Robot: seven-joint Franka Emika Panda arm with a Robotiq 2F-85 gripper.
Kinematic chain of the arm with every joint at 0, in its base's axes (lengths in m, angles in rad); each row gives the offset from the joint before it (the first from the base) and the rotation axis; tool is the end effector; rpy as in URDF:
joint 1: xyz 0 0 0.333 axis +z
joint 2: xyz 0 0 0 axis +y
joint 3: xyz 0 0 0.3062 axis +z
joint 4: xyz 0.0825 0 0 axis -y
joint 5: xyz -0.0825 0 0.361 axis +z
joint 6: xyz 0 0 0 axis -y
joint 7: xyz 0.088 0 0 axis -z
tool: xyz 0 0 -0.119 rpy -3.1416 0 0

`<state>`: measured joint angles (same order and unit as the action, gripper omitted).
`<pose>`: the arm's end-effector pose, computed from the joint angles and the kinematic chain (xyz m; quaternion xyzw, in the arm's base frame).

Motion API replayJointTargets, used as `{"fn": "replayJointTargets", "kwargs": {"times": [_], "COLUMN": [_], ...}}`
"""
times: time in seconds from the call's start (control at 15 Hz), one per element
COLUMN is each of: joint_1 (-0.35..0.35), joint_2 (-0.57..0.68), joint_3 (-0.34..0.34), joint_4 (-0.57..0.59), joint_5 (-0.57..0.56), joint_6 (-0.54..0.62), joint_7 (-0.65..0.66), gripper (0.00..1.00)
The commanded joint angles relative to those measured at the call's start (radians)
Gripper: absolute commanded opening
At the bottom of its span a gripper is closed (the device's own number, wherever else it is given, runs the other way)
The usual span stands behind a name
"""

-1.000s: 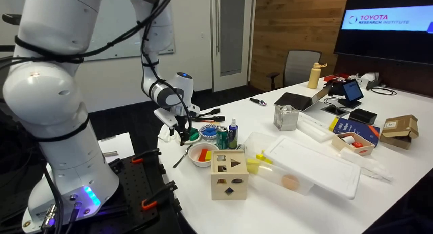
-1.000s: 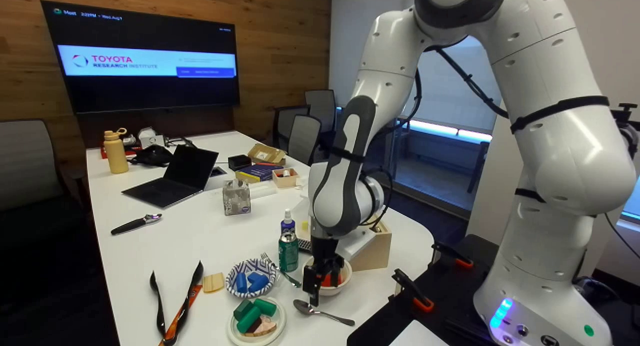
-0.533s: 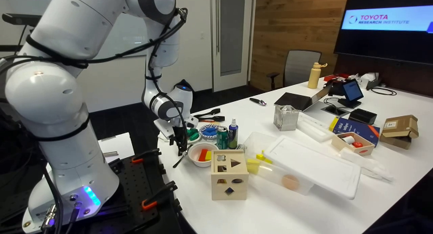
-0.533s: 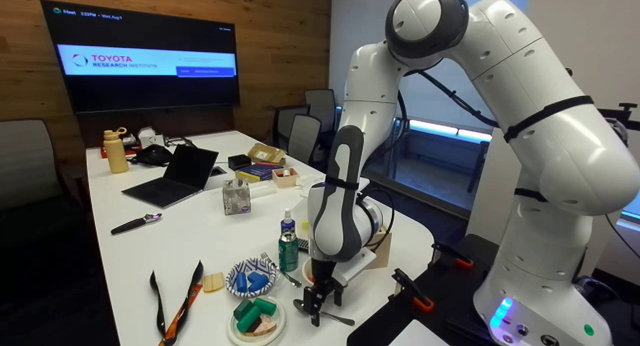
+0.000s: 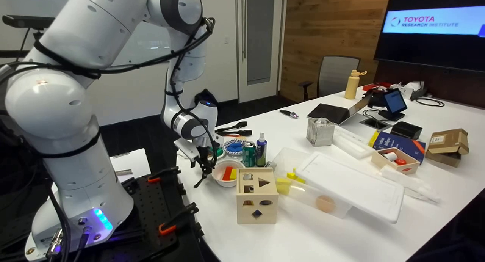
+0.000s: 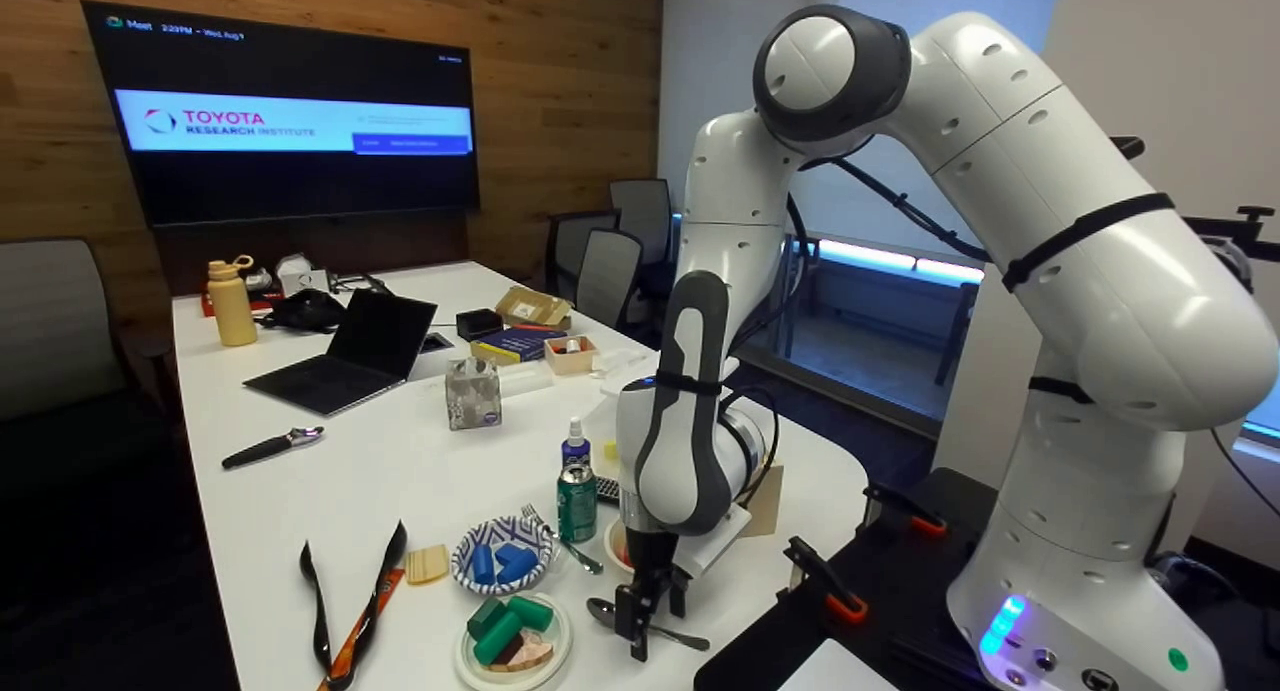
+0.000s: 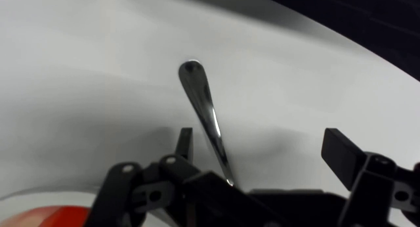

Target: Use the spoon to move one of the blocks to the table

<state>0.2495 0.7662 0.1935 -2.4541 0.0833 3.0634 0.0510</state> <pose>0.3528 0.1856 0.0046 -0.9861 -0.1315 0.0890 0.0485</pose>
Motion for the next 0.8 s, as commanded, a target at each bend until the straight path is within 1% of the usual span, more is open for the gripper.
{"fn": "replayJointTargets", "kwargs": {"times": [0.0,0.07,0.4,0.67,0.73], "joint_1": [-0.019,-0.010,0.082,0.113,0.121], "joint_2": [0.017,0.017,0.007,0.022,0.021], "joint_3": [-0.003,-0.014,-0.110,-0.139,-0.143], "joint_4": [0.003,0.002,0.004,0.019,0.019], "joint_5": [-0.073,-0.087,-0.143,-0.164,-0.167], "joint_6": [0.016,0.013,0.030,0.042,0.041], "joint_7": [-0.058,-0.061,-0.046,-0.049,-0.048], "gripper": [1.00,1.00,1.00,1.00,0.75]}}
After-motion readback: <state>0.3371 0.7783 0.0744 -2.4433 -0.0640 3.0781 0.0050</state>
